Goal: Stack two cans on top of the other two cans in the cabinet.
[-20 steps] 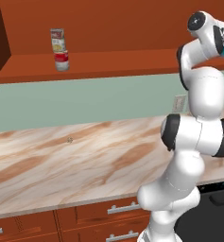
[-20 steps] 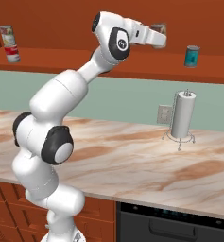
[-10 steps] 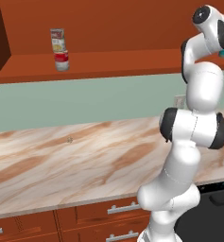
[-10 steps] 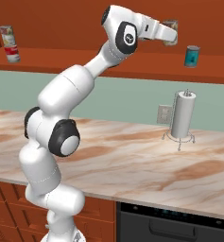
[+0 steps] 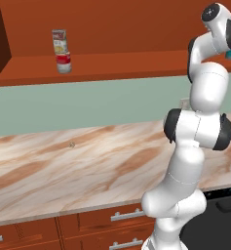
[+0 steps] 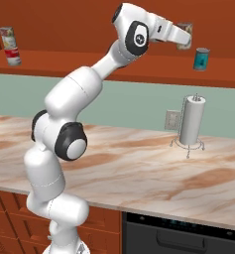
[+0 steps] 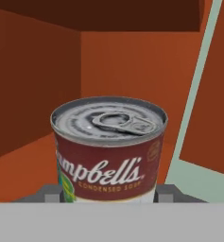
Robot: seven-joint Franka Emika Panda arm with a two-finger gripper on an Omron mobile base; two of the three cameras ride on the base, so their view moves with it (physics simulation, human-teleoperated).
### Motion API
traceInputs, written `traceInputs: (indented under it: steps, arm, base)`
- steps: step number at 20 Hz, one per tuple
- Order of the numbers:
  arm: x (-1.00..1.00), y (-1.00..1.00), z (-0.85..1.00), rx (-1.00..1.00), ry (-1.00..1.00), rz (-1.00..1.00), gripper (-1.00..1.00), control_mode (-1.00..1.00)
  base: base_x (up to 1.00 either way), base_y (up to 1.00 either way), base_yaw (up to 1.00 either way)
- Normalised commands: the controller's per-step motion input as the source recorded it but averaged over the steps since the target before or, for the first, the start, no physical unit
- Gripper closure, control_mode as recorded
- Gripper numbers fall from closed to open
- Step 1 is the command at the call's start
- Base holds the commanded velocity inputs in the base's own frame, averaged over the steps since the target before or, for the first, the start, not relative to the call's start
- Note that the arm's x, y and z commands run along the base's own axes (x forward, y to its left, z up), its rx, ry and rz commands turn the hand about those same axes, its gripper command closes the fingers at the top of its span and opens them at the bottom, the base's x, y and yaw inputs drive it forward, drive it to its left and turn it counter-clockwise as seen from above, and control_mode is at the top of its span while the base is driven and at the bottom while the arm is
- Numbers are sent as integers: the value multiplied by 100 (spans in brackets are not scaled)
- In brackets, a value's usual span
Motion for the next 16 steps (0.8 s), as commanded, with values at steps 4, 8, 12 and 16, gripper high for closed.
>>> traceInputs:
  steps: [4,8,12,16]
  arm:
    - [6,-12,-16,0,-6,0,100,-100]
    - [10,-20,-11,0,-12,0,100,-100]
    - [11,-17,-3,0,-9,0,100,-100]
    - [11,-13,0,0,-3,-1,100,-100]
  base:
    - [0,0,0]
    - [0,0,0]
    - [0,0,0]
    - [0,0,0]
